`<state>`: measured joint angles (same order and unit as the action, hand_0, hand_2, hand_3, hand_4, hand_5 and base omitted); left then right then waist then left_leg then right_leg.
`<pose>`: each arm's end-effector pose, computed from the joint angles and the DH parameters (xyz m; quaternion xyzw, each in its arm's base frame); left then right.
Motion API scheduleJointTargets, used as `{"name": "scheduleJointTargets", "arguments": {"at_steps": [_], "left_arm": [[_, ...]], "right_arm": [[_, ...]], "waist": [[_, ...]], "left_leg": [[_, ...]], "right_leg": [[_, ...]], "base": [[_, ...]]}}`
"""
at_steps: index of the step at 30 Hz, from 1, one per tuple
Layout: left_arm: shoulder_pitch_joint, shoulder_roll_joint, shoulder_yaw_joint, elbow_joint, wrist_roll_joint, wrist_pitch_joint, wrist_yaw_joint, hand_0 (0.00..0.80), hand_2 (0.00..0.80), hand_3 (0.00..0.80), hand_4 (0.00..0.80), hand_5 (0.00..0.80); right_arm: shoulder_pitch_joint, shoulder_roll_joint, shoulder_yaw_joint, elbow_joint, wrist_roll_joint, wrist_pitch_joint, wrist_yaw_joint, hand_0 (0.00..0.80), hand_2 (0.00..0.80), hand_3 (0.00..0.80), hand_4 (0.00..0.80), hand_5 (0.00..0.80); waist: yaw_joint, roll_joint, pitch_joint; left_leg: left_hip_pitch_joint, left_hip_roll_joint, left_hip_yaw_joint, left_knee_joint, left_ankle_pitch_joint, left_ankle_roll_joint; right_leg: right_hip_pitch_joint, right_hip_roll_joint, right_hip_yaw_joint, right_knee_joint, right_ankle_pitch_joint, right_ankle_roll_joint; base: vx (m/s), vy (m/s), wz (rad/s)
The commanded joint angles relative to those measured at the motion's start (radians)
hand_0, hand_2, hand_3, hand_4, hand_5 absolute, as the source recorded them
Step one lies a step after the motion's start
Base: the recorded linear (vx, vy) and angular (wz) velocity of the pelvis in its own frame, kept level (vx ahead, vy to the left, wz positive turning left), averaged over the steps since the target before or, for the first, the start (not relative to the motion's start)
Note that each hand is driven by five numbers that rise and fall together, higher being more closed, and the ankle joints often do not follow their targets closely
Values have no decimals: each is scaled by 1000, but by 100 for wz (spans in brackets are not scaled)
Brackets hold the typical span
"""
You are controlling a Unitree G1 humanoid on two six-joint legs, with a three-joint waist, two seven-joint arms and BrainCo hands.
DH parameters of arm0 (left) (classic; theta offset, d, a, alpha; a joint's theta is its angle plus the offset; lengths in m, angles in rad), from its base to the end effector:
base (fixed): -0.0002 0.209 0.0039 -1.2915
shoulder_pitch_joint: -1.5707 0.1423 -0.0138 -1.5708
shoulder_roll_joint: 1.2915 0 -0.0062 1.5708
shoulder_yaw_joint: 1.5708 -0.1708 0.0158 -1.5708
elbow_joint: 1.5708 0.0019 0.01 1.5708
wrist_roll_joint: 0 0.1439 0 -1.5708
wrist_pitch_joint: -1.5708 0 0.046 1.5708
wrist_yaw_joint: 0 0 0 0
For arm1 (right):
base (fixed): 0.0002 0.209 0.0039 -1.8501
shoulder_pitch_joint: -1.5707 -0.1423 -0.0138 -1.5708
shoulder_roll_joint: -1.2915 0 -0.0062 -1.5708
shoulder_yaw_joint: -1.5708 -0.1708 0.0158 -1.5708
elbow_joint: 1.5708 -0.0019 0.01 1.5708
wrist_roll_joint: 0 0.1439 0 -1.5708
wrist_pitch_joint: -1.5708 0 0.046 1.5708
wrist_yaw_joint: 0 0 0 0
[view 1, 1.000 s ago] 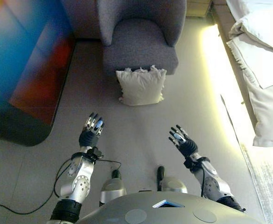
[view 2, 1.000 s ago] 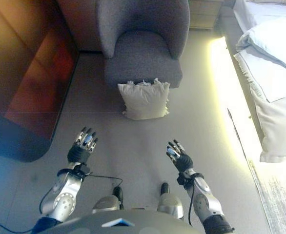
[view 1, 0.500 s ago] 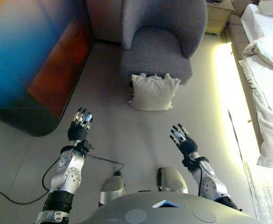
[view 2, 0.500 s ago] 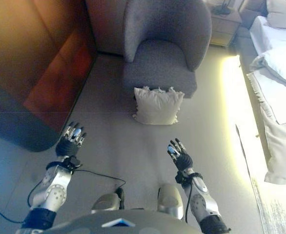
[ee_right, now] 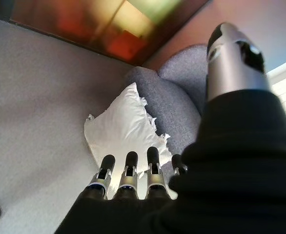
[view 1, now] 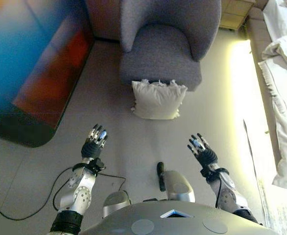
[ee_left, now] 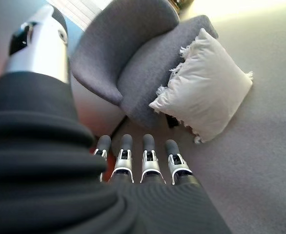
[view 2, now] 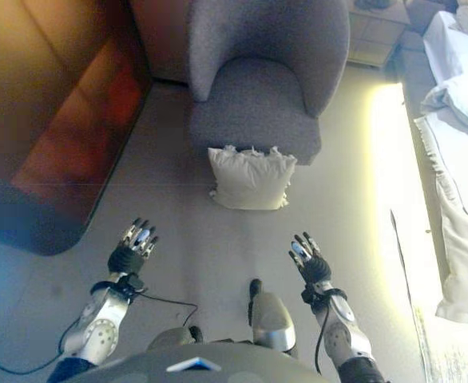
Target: Pick up the cushion and take it to the sofa
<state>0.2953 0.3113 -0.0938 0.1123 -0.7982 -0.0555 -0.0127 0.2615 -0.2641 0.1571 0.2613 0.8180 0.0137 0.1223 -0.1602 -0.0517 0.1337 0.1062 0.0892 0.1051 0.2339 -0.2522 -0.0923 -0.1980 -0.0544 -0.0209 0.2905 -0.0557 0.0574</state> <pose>0.1358 0.2069 -0.0063 -0.2389 0.1710 0.0633 0.9538 0.1287 -0.1898 -0.0334 0.2798 0.2500 -0.0086 0.9269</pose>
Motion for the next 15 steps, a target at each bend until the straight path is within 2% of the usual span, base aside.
{"name": "scheduleJointTargets", "arguments": {"at_steps": [1,3,5,6,8,9,10,12,15], "left_arm": [[-10,15,23,-86,-1,-27,12,0,0,0,0,0],[-28,7,16,-99,-17,-34,40,0,0,0,0,0],[-42,6,3,-104,-31,-43,58,0,0,0,0,0],[-45,7,2,-103,-34,-45,60,0,0,0,0,0],[-53,15,1,-101,-42,-43,71,0,0,0,0,0],[-53,21,6,-102,-50,-37,74,0,0,0,0,0],[-51,22,9,-101,-54,-35,71,0,0,0,0,0],[-40,16,20,-86,-63,-42,50,0,0,0,0,0],[-15,8,15,-78,-59,-70,33,0,0,0,0,0]], "right_arm": [[-12,-24,-1,-58,-19,-19,22,0,0,0,0,0],[-24,-41,1,-35,-34,-35,43,0,0,0,0,0],[-46,-49,12,-21,-20,-59,59,0,0,0,0,0],[-50,-51,16,-19,-14,-64,61,0,0,0,0,0],[-65,-50,28,-27,5,-72,53,0,0,0,0,0],[-60,-47,27,-42,13,-72,45,0,0,0,0,0],[-54,-46,25,-49,15,-71,42,0,0,0,0,0],[-11,-40,17,-63,6,-81,58,0,0,0,0,0],[28,-33,10,-65,-1,-93,90,0,0,0,0,0]], "waist": [[-6,-30,-79],[14,-54,-72],[45,-71,-53],[52,-74,-48],[70,-83,-41],[78,-76,-38],[83,-75,-35],[106,-43,-31],[131,-32,-23]], "left_leg": [[-34,51,6,455,318,6],[-170,51,-5,599,299,33],[-282,42,-12,572,269,64],[-298,40,-14,558,261,69],[-304,34,-6,395,267,76],[-305,37,-6,264,293,65],[-299,36,-5,217,298,62],[-332,52,-3,-78,370,20],[-353,70,-15,-272,430,-4]], "right_leg": [[-13,-2,32,-169,157,-4],[47,5,36,-183,135,-37],[97,13,44,-193,112,-44],[106,16,47,-196,108,-44],[125,27,54,-199,86,-35],[139,43,61,-200,66,-28],[147,45,65,-202,60,-25],[192,74,71,-215,27,-11],[270,74,89,-236,-11,2]], "base": [[415,-194,-18],[359,-157,-28],[221,-50,-62],[158,-5,-45],[228,45,-35],[248,88,-39],[257,131,-23],[330,161,-7],[338,113,-13]]}}
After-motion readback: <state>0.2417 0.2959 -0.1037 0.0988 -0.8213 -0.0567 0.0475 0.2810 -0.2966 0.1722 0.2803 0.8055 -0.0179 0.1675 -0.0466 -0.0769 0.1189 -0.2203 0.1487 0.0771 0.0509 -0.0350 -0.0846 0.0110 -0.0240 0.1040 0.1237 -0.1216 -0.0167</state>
